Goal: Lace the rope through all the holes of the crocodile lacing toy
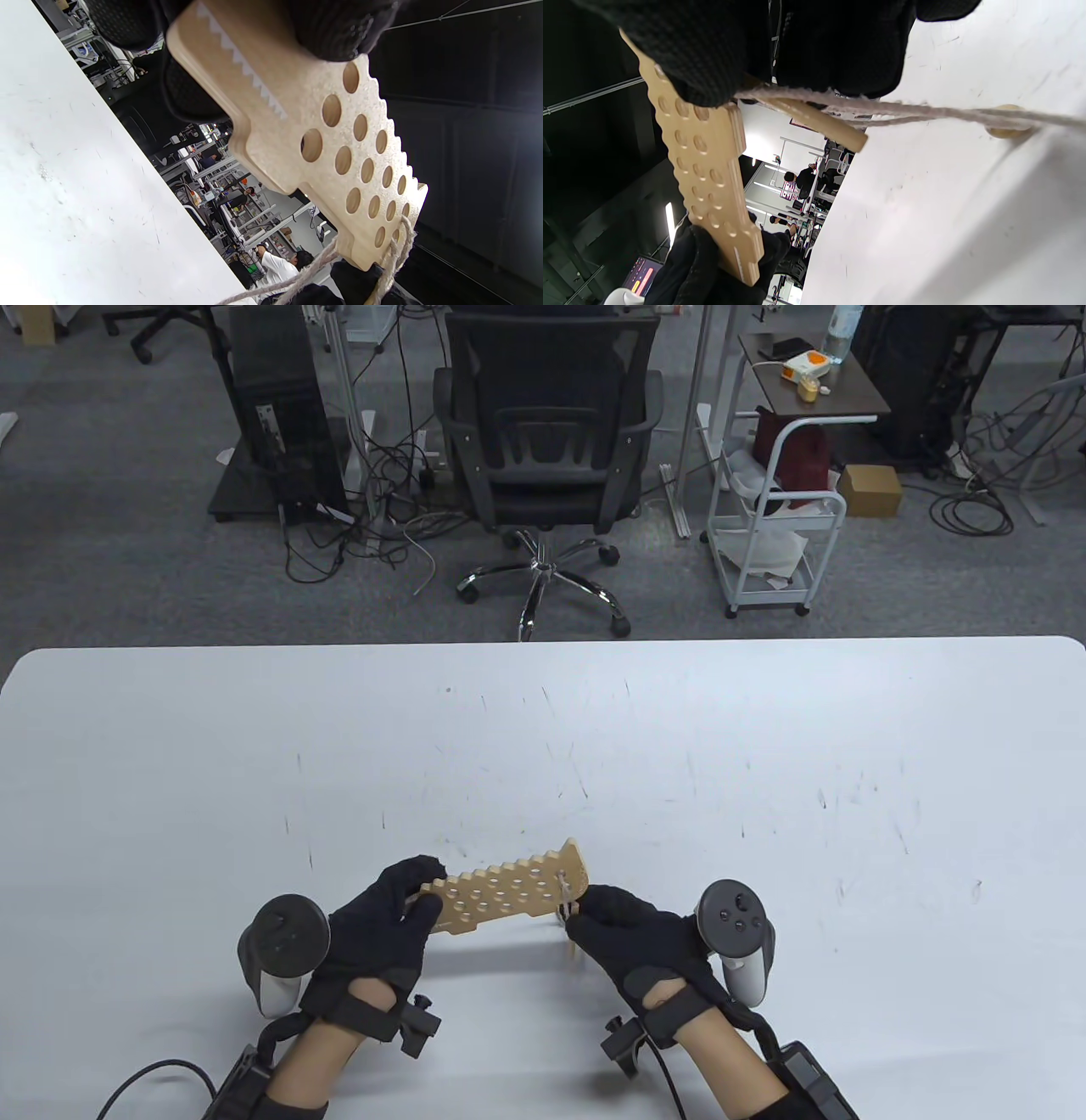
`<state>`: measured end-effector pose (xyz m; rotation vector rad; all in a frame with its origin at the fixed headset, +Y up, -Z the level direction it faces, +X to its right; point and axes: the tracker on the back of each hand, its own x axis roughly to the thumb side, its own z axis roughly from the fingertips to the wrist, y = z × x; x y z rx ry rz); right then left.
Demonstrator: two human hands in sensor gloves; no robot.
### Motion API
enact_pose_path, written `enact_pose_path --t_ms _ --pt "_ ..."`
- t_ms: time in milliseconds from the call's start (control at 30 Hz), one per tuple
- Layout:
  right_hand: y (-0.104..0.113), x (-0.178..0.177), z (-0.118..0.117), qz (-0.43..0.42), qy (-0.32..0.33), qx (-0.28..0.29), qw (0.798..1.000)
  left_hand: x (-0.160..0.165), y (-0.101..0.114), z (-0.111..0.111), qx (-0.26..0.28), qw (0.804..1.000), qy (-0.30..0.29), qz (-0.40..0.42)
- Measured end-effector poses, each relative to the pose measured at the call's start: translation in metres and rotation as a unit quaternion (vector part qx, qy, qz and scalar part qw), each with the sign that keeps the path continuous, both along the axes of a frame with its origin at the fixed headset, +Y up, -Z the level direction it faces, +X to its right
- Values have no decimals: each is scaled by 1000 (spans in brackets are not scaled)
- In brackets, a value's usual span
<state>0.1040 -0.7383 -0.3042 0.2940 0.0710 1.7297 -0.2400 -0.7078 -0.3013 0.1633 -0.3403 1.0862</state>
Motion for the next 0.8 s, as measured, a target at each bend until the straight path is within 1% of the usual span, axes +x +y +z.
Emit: enact_pose_path --t_ms 233,800 --pt "1 7 -1 -21 -20 -10 1000 -3 1 0 -5 1000 20 -3" --pt "16 39 -5 -85 -85 9 993 -18 -3 -6 -29 997 65 1"
